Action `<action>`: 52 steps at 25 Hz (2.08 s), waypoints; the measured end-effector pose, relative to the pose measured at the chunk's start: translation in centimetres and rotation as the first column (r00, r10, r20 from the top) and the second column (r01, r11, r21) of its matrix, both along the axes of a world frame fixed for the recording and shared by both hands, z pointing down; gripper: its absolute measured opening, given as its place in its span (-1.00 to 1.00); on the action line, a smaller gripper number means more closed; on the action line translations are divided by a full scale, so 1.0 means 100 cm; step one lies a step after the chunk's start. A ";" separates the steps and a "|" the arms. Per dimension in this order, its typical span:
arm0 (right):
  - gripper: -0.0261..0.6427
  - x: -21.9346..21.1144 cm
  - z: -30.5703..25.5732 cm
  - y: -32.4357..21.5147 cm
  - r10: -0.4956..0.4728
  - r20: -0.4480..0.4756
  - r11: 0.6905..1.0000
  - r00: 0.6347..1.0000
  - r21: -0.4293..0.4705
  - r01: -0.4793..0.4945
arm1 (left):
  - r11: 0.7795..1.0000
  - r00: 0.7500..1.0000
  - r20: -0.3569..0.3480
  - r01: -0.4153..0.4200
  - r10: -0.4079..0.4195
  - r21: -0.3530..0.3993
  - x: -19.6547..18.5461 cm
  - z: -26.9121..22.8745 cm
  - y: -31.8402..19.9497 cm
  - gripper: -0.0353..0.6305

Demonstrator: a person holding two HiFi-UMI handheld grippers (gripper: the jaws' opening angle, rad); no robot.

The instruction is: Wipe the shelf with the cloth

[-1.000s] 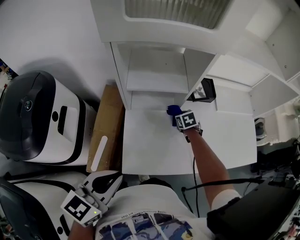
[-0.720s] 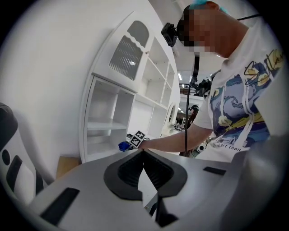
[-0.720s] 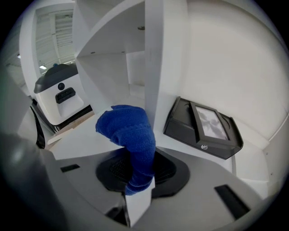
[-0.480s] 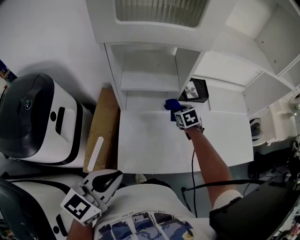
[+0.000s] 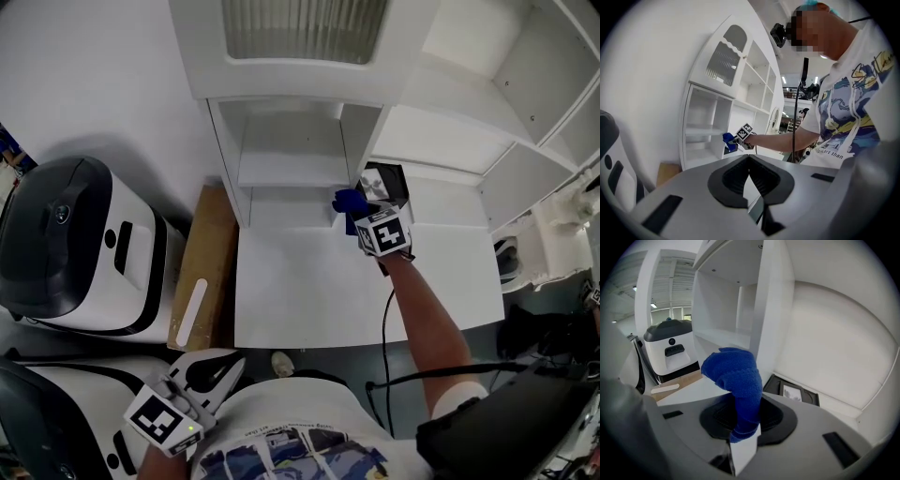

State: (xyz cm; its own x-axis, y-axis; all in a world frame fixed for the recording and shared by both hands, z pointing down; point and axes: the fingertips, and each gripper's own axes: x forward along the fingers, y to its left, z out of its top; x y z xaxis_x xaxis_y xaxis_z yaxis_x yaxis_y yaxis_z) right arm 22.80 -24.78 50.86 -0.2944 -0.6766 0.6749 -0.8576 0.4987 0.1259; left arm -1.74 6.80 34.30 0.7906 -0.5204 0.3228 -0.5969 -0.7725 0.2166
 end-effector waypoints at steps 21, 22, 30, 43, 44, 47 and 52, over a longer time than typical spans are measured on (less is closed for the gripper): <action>-0.63 -0.111 -0.028 -0.015 -0.118 0.064 0.992 0.991 0.050 0.115 | 0.997 0.997 -0.001 0.080 -0.080 0.006 -0.044 0.001 0.011 -0.86; -0.63 -0.120 -0.028 -0.015 -0.128 0.068 0.991 0.989 0.048 0.125 | 0.996 0.996 -0.001 0.085 -0.085 0.006 -0.048 0.001 0.010 -0.86; -0.63 -0.193 -0.028 -0.018 -0.191 0.102 0.981 0.976 0.042 0.188 | 0.994 0.994 -0.007 0.110 -0.109 0.011 -0.081 -0.001 0.004 -0.86; -0.63 -0.242 -0.013 -0.009 -0.132 0.130 0.991 0.983 0.024 0.130 | 1.000 0.999 -0.032 0.019 -0.019 0.001 -0.134 -0.005 -0.019 -0.86; -0.63 -0.240 -0.008 -0.006 -0.115 0.133 0.993 0.984 0.015 0.114 | 1.000 0.999 -0.035 0.001 -0.001 -0.001 -0.135 -0.006 -0.020 -0.86; -0.63 -0.224 0.018 0.002 -0.037 0.140 0.999 0.989 -0.031 0.042 | 0.999 0.997 -0.051 -0.053 0.053 0.007 -0.135 -0.008 -0.019 -0.86; -0.63 -0.189 0.067 -0.003 0.099 0.142 0.992 0.985 -0.088 -0.087 | 0.997 0.997 -0.049 -0.062 0.060 -0.041 -0.139 0.007 -0.024 -0.86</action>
